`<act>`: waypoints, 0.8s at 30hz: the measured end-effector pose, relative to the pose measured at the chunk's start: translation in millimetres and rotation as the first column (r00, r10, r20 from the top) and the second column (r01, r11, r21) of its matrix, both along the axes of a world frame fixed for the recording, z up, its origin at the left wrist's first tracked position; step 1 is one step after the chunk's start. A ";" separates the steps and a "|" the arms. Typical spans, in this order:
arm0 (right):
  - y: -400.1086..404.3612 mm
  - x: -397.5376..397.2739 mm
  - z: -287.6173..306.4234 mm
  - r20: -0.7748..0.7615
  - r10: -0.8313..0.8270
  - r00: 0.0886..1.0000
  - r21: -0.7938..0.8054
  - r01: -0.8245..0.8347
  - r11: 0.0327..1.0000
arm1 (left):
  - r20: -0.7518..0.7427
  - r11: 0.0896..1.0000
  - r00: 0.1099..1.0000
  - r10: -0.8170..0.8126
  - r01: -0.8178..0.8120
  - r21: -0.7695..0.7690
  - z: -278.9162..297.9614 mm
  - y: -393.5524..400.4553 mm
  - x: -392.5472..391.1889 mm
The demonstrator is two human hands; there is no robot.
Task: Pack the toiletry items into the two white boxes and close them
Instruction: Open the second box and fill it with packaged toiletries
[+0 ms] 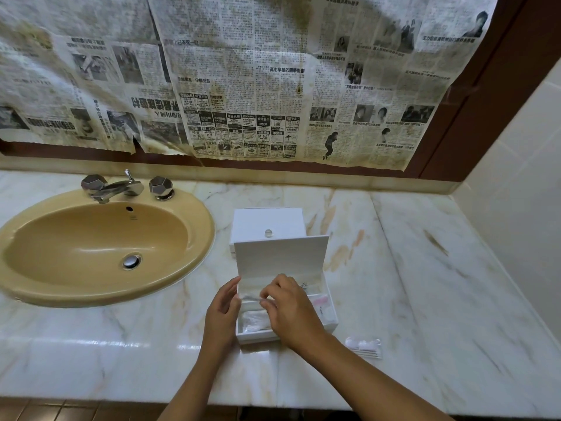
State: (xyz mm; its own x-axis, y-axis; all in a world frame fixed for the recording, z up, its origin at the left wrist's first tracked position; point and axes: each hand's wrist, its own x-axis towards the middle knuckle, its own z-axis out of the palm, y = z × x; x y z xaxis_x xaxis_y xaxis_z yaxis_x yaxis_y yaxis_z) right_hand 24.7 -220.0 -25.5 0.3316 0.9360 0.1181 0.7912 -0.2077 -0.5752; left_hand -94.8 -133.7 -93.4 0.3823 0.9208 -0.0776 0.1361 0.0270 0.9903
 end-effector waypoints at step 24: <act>-2.2 -1.4 0.8 0.155 0.229 0.961 -0.337 -0.166 0.927 | 0.011 1.000 1.000 -0.007 0.007 -0.010 -1.2 1.6 -2.5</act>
State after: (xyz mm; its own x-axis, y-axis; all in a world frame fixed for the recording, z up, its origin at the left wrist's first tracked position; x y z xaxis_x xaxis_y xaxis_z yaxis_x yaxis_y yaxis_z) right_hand 23.3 -222.2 -24.8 0.1367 0.9785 -0.1542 0.9220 -0.1826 -0.3414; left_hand -97.3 -132.1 -94.6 0.3897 0.9172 -0.0827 0.1253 0.0362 0.9915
